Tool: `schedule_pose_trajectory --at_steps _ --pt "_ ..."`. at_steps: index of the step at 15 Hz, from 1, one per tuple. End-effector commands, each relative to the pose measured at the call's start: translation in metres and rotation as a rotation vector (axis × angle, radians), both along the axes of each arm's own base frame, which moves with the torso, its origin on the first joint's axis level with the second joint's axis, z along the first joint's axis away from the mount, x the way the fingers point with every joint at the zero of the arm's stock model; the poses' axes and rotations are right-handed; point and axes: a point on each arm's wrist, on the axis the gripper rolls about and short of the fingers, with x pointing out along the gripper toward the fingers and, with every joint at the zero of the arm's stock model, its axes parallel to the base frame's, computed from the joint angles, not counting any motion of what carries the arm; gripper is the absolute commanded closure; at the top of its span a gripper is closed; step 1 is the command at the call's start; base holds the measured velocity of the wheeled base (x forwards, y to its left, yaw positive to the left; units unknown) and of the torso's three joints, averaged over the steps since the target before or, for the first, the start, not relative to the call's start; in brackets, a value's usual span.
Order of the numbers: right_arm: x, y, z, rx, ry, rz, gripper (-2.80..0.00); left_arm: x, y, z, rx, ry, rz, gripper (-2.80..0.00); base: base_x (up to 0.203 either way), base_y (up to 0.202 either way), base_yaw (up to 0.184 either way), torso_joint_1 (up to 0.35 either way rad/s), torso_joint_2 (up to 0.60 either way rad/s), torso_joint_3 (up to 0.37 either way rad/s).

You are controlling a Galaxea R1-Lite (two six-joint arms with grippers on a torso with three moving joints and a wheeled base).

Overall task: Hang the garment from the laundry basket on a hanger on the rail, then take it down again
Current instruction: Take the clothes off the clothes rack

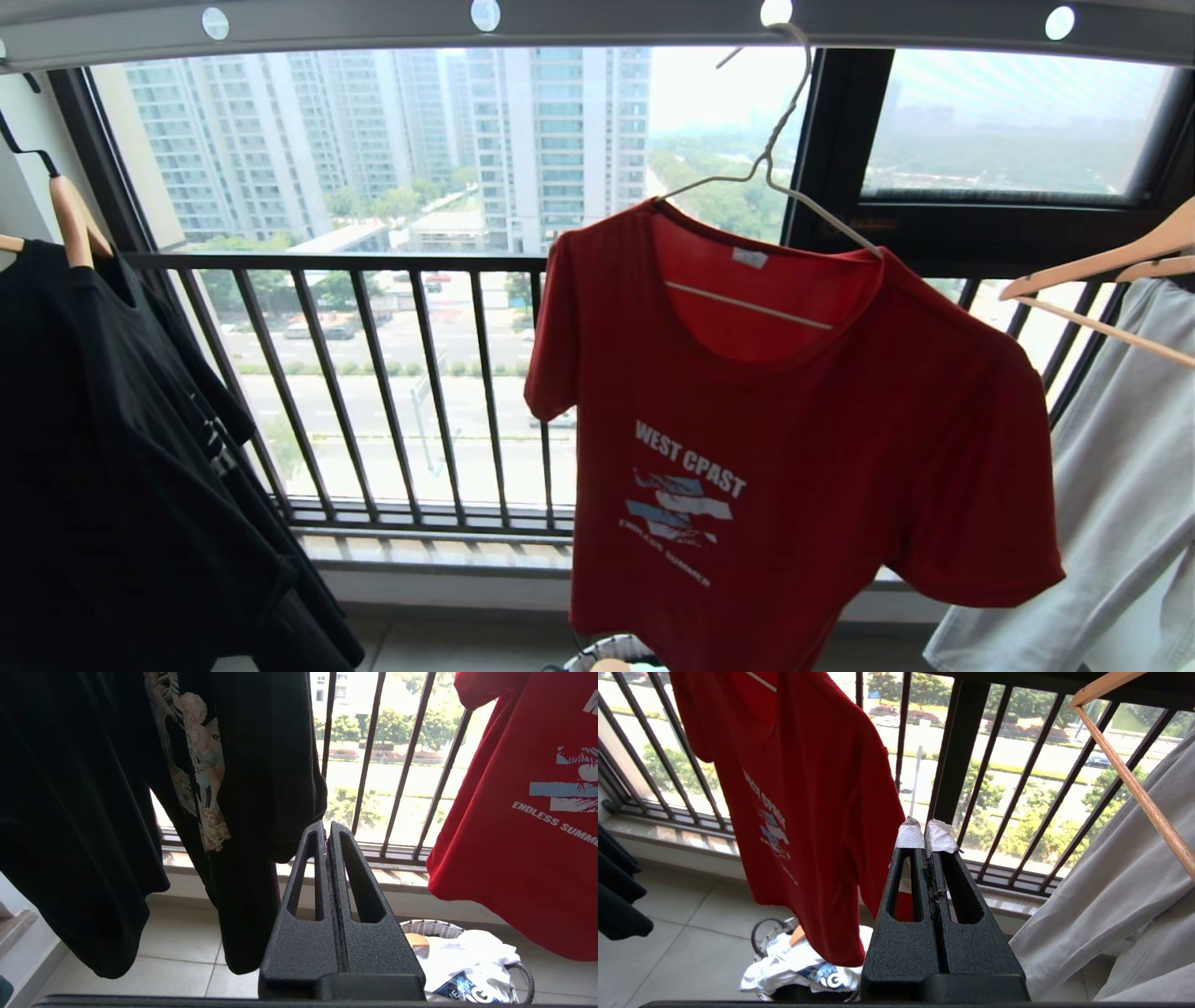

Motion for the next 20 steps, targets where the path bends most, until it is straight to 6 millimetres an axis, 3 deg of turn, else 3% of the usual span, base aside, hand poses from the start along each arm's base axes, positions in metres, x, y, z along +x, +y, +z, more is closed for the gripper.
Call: schedule_pose_trajectory --at_steps 1,4,6,9,15,16,20 --pt "0.050 0.001 0.022 0.003 0.121 0.025 0.00 0.000 0.000 0.000 -0.001 0.002 0.000 0.00 0.000 0.000 0.000 0.000 0.00 0.000" --pt "0.083 0.009 0.050 -0.028 0.178 0.115 0.00 0.000 0.000 0.000 -0.001 0.002 0.000 0.00 0.000 0.000 0.000 0.000 0.00 0.000" --pt "0.090 0.021 0.067 -0.042 0.162 0.237 0.00 0.000 0.000 0.000 -0.001 0.002 0.001 0.00 0.000 0.000 0.000 0.000 0.00 0.000" --pt "0.095 0.045 0.072 -0.045 0.166 0.444 0.00 0.000 0.000 0.000 -0.001 0.002 0.001 0.00 0.000 0.000 0.000 0.000 0.00 0.000" --pt "0.122 0.068 0.090 -0.014 0.108 0.517 0.00 0.000 0.000 0.000 -0.001 0.002 0.001 0.00 0.000 0.000 0.000 0.000 0.00 0.000" --pt "0.129 0.072 0.095 -0.013 0.100 0.521 -2.80 0.000 0.000 0.000 -0.001 0.002 0.001 0.00 0.000 0.000 0.000 0.000 0.00 0.000" --pt "0.171 0.093 0.099 -0.020 0.102 0.522 -2.80 0.000 0.000 0.000 -0.001 0.002 0.001 0.00 0.000 0.000 0.000 0.000 0.00 0.000"
